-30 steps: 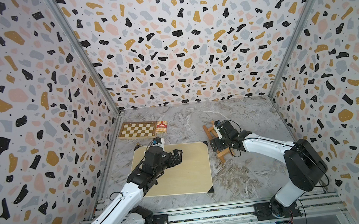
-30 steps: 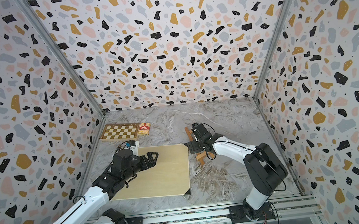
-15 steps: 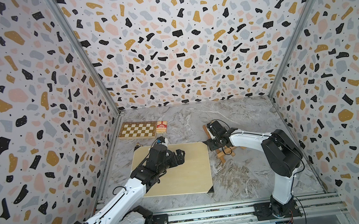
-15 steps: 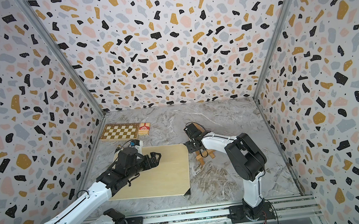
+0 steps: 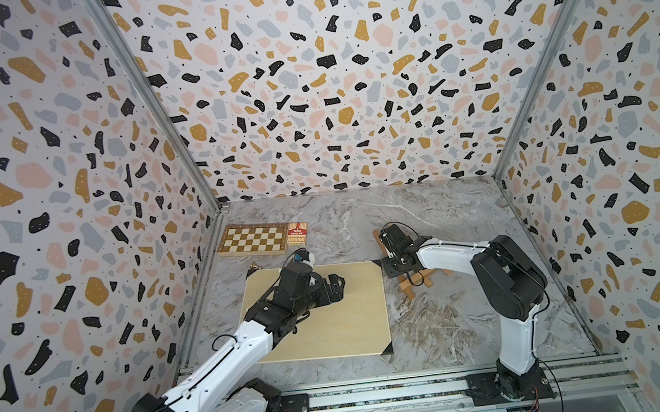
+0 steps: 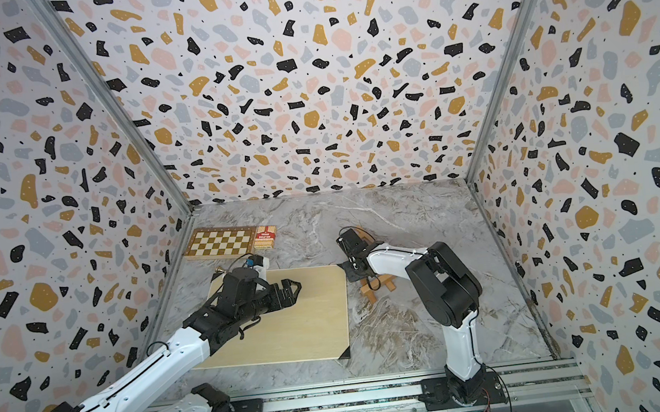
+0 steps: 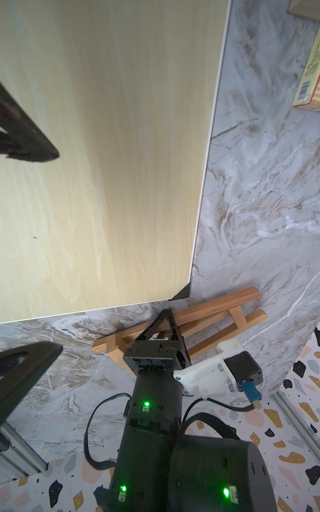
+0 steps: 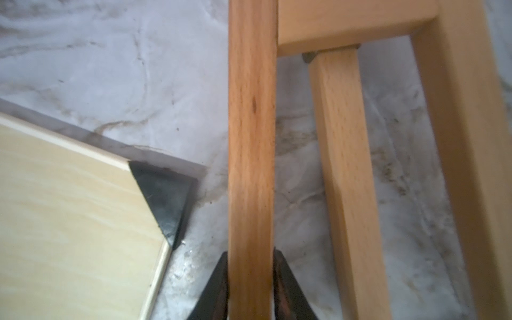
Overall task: Assemble the easel
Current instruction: Pick up the easel at the center of the board.
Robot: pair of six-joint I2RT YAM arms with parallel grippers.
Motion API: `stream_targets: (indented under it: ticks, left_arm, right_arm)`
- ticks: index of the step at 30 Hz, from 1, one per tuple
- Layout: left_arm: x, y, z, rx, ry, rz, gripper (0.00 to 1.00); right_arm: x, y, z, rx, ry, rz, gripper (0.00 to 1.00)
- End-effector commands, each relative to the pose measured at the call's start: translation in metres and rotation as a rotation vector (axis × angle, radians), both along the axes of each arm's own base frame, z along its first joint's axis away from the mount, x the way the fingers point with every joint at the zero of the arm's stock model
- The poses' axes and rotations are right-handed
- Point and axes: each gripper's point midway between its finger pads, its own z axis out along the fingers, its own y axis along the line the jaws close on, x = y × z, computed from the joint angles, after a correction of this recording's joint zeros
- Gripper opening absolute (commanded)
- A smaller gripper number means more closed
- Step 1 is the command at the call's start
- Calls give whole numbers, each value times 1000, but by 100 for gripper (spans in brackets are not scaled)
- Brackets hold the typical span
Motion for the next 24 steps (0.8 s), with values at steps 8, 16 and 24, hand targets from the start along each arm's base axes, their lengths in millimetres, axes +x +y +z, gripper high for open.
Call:
stream_targets:
  ticks: [8, 16, 24]
  left_arm:
    - [6, -13, 23, -31, -82, -47, 99]
    - [6, -18, 38, -57, -124, -66, 99]
    - [1, -38, 60, -104, -208, -112, 99]
  right_arm:
    - [0, 5, 43, 77, -81, 21, 4]
    - [-12, 0, 105, 257, -160, 48, 0]
    - [-59, 12, 184, 526, -219, 177, 0]
